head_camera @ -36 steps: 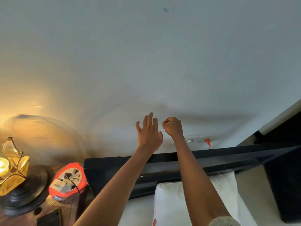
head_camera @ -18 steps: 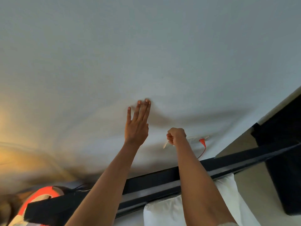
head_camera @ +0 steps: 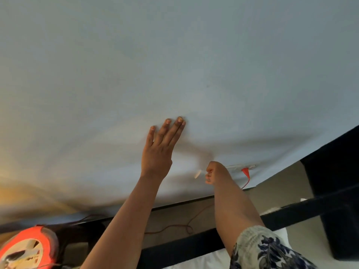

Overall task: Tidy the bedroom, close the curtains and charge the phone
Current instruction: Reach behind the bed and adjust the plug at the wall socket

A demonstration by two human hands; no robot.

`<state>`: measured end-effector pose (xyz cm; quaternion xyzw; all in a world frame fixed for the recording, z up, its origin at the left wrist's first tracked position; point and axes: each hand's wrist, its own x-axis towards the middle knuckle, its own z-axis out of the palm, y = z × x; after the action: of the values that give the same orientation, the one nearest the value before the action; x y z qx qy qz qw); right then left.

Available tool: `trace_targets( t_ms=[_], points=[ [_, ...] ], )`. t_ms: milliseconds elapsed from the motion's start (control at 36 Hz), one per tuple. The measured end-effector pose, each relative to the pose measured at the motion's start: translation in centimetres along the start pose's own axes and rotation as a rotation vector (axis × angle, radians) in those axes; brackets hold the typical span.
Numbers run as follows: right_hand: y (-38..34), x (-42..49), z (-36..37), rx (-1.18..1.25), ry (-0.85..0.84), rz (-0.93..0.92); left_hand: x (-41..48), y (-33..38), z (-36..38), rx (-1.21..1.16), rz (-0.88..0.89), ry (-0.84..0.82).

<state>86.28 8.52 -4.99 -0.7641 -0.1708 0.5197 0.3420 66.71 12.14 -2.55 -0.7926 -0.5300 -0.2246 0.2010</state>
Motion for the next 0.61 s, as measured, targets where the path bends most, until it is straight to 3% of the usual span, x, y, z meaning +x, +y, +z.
trace_targets(
  t_ms=[111,278,500,611],
  points=[
    [-2.0,-0.8,0.3,-0.087,0.032,-0.010,0.0,0.1,0.2,-0.002,-0.002,0.018],
    [-1.7,0.2,0.0,-0.025,0.090,0.058,0.0,0.3,0.3,-0.025,-0.016,0.012],
    [0.9,10.0,-1.1,-0.025,0.089,0.219,0.1,0.4,0.1,-0.031,-0.026,0.000],
    [0.7,8.5,-1.0,-0.036,0.091,0.172,0.1,0.4,0.1,-0.020,-0.025,0.001]
  ],
)
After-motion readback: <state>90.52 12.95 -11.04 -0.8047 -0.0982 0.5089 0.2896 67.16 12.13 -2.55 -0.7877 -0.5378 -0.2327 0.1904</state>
